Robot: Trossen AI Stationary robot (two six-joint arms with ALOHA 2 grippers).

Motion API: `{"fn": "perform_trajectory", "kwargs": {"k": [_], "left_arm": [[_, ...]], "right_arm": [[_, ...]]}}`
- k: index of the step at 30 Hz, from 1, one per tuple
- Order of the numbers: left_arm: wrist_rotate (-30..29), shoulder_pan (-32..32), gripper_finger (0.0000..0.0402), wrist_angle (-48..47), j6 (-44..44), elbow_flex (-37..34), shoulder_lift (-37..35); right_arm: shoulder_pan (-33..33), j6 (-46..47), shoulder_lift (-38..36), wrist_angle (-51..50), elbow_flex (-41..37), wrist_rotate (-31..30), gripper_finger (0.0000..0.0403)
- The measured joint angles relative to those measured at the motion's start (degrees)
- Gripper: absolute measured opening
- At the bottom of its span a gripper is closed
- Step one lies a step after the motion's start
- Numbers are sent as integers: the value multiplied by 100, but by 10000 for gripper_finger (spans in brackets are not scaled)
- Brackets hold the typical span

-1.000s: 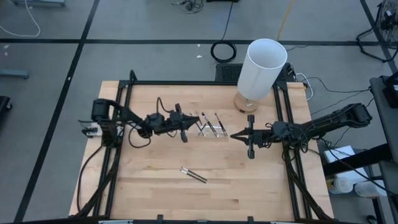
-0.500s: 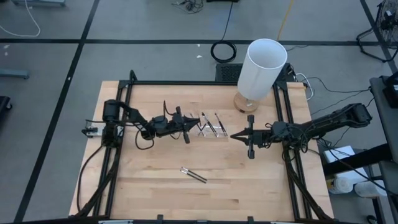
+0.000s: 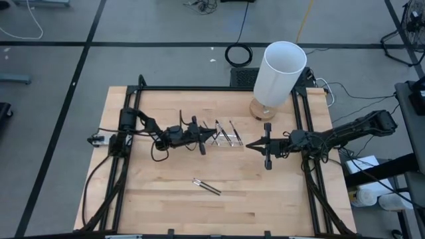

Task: Put items in baskets/containers
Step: Put the black eyeshadow brush into the left section of the transparent organizer

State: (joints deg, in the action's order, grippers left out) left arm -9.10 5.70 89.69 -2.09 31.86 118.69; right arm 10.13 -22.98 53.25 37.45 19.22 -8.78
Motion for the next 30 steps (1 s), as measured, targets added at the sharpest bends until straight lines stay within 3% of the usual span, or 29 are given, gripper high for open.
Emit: {"fn": "perform_trajectory", "kwargs": {"k": [26, 30], "left_arm": [[7, -36, 6, -119, 347, -4, 2], [-101, -27, 30, -118, 18, -7, 2]], "right_arm": [[0, 430, 1, 87, -2, 4, 0], [0, 555, 0, -53, -2, 4, 0]]}}
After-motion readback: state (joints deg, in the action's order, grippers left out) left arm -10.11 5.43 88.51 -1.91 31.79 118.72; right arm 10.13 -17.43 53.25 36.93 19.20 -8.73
